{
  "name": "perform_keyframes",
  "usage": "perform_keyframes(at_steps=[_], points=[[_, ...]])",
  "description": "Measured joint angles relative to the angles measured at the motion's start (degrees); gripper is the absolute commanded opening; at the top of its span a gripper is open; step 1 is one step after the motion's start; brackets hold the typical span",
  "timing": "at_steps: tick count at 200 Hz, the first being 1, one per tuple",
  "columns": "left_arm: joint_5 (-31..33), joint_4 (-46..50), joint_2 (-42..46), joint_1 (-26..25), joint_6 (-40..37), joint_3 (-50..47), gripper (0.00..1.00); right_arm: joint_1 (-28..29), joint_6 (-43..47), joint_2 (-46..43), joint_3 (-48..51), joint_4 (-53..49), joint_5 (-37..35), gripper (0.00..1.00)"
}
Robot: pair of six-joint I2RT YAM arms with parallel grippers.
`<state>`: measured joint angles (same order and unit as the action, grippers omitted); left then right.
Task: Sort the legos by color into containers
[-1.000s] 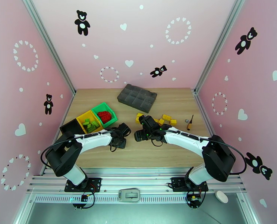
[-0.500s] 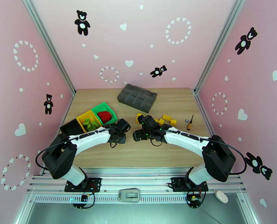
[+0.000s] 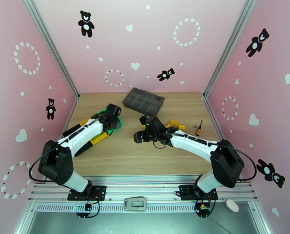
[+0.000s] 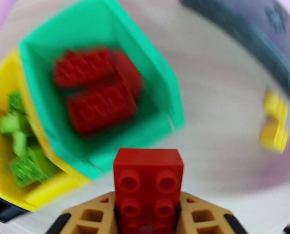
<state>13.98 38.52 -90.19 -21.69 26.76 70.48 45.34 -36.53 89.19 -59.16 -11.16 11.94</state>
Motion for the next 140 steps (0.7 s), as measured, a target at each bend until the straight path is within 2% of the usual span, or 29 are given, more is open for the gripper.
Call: perform_keyframes(at_steps=[38, 77, 140], points=[[0.02, -0.37, -4.87, 5.14, -1.25, 6.86, 0.37, -0.26, 0.04, 0.02, -0.52, 0.07, 0.09, 0.8], [0.0, -0.35, -11.91, 7.85, -1.7, 10.56, 0.4, -1.57, 0.07, 0.0, -0.52, -0.52, -0.33, 0.8], [-0.02, -0.33, -15.61, 8.37, -2.27, 13.38, 0.69, -3.5, 0.39, -1.29, -0.5, -2.19, -1.99, 0.81]])
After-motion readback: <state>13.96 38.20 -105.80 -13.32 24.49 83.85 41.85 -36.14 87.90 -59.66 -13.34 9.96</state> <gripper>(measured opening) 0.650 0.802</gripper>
